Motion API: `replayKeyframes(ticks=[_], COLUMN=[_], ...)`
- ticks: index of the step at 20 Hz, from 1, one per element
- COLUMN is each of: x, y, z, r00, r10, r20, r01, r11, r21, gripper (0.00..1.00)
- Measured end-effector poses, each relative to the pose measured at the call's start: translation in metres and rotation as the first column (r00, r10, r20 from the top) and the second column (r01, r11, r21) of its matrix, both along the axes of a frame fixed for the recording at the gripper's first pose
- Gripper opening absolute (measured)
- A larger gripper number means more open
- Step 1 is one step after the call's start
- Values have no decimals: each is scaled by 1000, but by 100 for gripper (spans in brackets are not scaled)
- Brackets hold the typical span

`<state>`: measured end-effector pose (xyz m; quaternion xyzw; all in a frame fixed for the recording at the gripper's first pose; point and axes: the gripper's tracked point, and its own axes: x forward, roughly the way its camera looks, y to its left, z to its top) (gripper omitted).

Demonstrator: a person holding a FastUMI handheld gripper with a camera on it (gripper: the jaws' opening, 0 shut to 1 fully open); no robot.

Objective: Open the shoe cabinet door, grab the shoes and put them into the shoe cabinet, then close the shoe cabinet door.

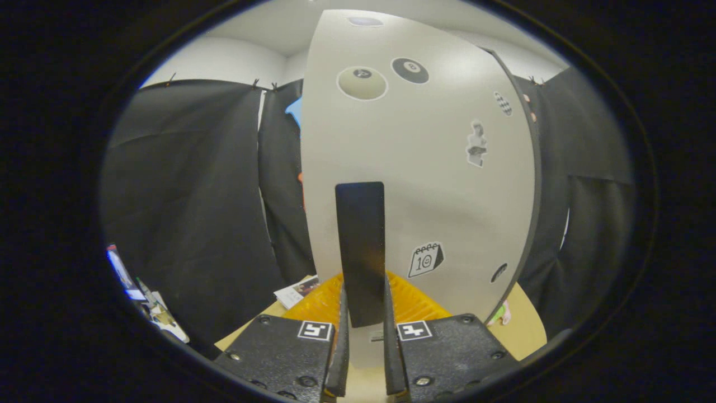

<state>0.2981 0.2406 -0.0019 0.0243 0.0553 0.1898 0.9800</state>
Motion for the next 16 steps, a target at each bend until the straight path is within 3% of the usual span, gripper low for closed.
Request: replayKeyframes(ticks=[9,16], x=[-33,-39], y=[-56,-103], z=[-3,-4], r00=[996,983], r10=[-86,-182], r20=[-1,13], r01=[86,182], r11=[996,983], r21=[36,28], gripper=[24,14])
